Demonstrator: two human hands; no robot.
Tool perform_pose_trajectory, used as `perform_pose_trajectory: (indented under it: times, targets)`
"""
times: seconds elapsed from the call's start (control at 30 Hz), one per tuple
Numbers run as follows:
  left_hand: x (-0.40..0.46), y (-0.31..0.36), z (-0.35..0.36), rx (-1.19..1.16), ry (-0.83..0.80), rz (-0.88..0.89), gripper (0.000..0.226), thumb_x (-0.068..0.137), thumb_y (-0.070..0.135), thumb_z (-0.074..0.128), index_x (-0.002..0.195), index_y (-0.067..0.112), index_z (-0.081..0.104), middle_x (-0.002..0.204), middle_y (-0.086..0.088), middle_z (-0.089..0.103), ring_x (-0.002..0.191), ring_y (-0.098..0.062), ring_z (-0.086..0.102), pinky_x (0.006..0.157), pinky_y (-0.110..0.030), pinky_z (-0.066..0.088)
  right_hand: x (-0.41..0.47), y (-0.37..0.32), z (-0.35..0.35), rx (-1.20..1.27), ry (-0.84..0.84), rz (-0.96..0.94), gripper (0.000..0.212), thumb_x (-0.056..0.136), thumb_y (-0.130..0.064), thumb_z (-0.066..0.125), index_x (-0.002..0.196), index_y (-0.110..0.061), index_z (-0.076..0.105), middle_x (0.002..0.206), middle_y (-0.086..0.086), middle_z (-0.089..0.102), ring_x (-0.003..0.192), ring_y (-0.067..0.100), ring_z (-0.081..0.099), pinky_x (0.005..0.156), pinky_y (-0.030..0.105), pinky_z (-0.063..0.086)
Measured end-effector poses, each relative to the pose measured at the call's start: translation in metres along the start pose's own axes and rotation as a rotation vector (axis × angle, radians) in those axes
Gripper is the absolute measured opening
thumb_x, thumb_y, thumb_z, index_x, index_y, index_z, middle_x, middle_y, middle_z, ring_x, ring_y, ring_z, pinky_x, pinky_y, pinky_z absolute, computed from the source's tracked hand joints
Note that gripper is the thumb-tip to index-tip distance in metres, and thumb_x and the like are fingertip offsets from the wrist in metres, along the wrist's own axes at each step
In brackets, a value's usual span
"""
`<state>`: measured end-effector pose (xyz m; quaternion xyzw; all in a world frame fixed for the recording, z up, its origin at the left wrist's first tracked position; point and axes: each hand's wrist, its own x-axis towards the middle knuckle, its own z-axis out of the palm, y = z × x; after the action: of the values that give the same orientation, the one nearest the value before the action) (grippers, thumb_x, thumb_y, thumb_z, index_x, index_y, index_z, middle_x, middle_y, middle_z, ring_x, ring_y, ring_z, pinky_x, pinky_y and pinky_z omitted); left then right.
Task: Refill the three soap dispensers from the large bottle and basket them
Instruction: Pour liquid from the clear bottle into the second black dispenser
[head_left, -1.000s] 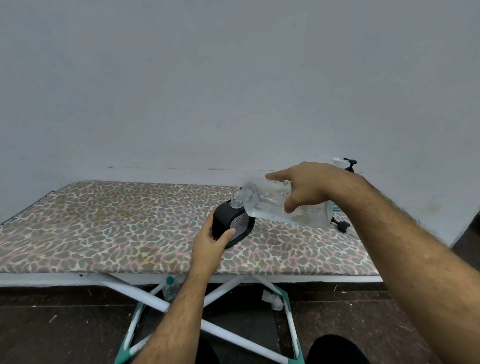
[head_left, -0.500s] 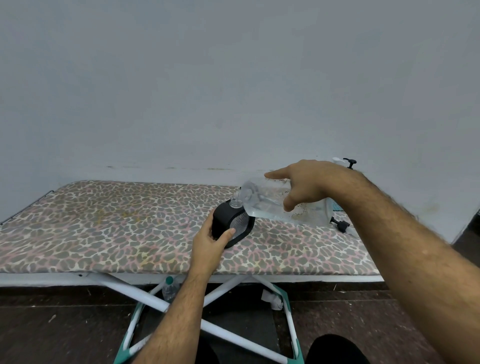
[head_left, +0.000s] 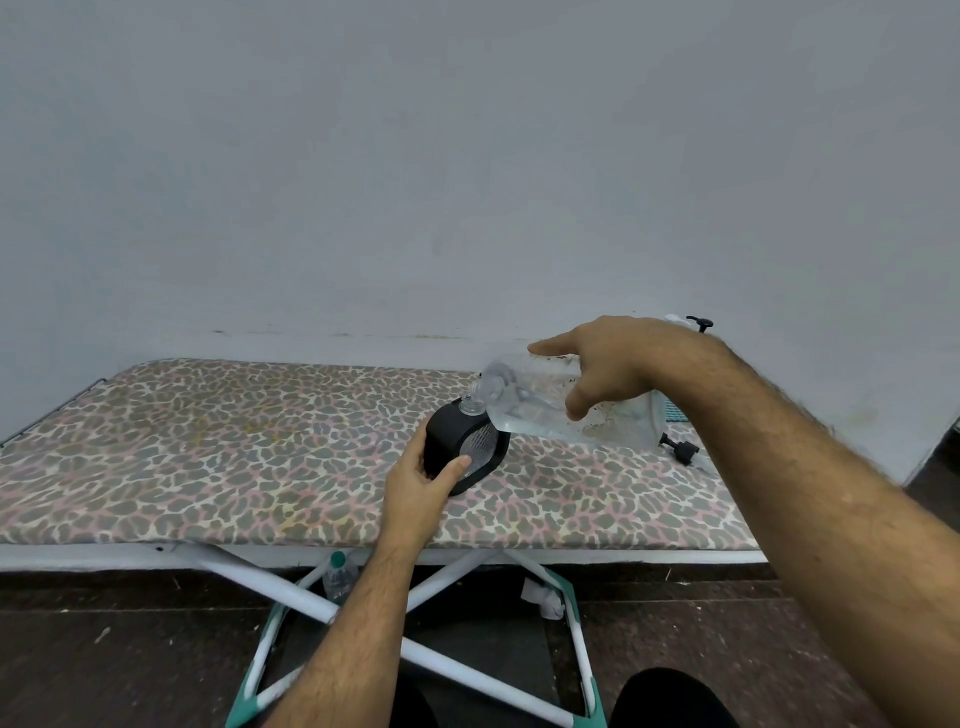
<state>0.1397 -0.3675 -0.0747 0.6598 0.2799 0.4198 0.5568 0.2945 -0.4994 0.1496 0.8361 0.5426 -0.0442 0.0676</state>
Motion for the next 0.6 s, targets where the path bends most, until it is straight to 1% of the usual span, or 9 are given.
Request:
perform_pose_trajectory:
  times: [0.2, 0.37, 0.5, 0.6]
  targets:
    - [0.0003, -0.0006, -0.0002, -0.006, -0.001, -0.003, 0.063, 0.088, 0.015, 0.072, 0.145, 0.025, 0.046, 0.128, 0.014, 0.063, 0.111, 0.004, 0.062, 0.081, -0.012, 0.052, 0.002, -0.0019, -0.0013, 0.003, -0.012, 0.009, 0.088, 0.076, -0.043, 0.077, 0.148, -0.052, 0.028, 0.136, -0.009, 0.058, 0.104, 0.018, 0.066, 0.093, 0.039, 0.049]
    - [0.0009, -0.0011, -0.0004, 0.002, -0.002, 0.0, 0.063, 0.088, 0.016, 0.072, 0.145, 0.026, 0.046, 0.129, 0.013, 0.063, 0.111, 0.004, 0.062, 0.085, -0.014, 0.053, 0.0034, -0.0017, -0.0029, 0.0, -0.024, 0.016, 0.088, 0.074, -0.043, 0.077, 0.148, -0.052, 0.029, 0.137, -0.009, 0.057, 0.105, 0.019, 0.066, 0.09, 0.038, 0.049]
    - [0.0001, -0.0004, 0.0003, -0.014, -0.004, 0.002, 0.063, 0.088, 0.012, 0.072, 0.145, 0.023, 0.047, 0.129, 0.01, 0.063, 0.11, 0.003, 0.062, 0.078, -0.011, 0.052, 0.0039, -0.003, -0.0045, 0.006, -0.03, 0.015, 0.088, 0.075, -0.042, 0.077, 0.148, -0.051, 0.029, 0.142, -0.009, 0.054, 0.106, 0.019, 0.066, 0.091, 0.038, 0.048]
    - [-0.0001, -0.0004, 0.0005, -0.018, -0.003, 0.002, 0.064, 0.088, 0.012, 0.072, 0.145, 0.024, 0.047, 0.129, 0.009, 0.063, 0.111, 0.001, 0.063, 0.077, -0.011, 0.052, 0.0046, -0.0032, -0.0052, 0.009, -0.035, 0.022, 0.088, 0.074, -0.042, 0.078, 0.147, -0.052, 0.029, 0.142, -0.009, 0.054, 0.106, 0.019, 0.066, 0.092, 0.039, 0.048]
